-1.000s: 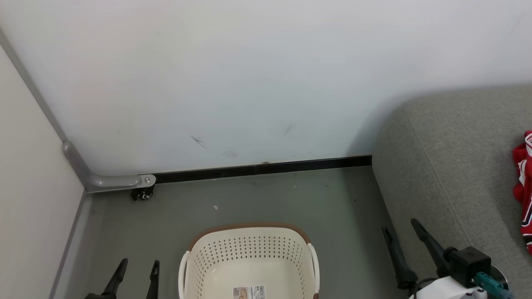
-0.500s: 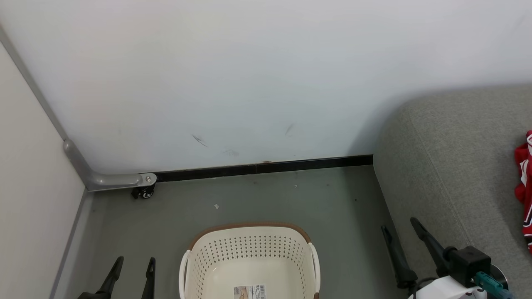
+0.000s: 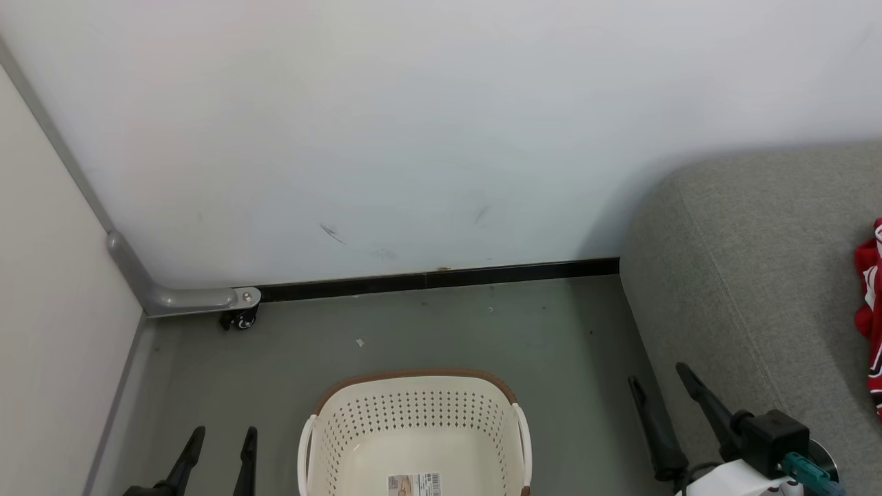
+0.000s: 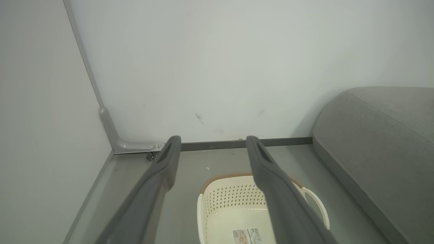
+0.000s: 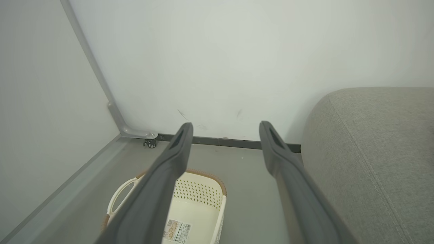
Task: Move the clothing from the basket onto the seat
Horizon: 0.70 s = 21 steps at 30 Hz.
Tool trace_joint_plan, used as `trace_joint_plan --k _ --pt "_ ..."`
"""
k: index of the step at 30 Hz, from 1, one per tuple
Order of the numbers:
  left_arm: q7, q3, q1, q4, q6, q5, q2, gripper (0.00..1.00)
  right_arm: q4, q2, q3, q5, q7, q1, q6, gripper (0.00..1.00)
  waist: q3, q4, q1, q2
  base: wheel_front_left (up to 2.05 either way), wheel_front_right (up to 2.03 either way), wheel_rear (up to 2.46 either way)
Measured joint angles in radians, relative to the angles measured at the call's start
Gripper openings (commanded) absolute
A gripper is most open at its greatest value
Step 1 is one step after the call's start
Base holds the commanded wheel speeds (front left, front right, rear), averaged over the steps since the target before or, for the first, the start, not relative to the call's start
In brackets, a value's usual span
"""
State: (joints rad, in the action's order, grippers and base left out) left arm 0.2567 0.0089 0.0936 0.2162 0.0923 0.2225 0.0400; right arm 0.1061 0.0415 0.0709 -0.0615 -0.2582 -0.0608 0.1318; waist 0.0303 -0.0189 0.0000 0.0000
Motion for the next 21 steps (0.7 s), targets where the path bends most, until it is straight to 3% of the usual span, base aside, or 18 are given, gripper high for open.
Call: trace_joint_plan --k 11,12,21 --pt "0.000 0.007 0.000 -0.001 0.016 0.050 0.000 1.00 -0.001 0.000 0.006 -0.001 0.000 0.000 0.000 1.00 0.000 0.002 0.0000 0.0000 0.00 0.00 0.00" --pt "0.000 0.007 0.000 -0.003 0.016 0.050 -0.001 0.00 0.001 0.000 0.007 -0.001 0.000 0.000 0.000 0.00 -0.001 0.003 0.0000 0.0000 0.00 0.00 0.00" --pt "-0.010 0.003 0.020 0.065 0.016 0.057 -0.032 0.00 0.057 -0.011 0.017 -0.013 0.002 -0.042 0.000 0.00 -0.001 0.003 0.0000 0.0000 0.00 0.00 0.00"
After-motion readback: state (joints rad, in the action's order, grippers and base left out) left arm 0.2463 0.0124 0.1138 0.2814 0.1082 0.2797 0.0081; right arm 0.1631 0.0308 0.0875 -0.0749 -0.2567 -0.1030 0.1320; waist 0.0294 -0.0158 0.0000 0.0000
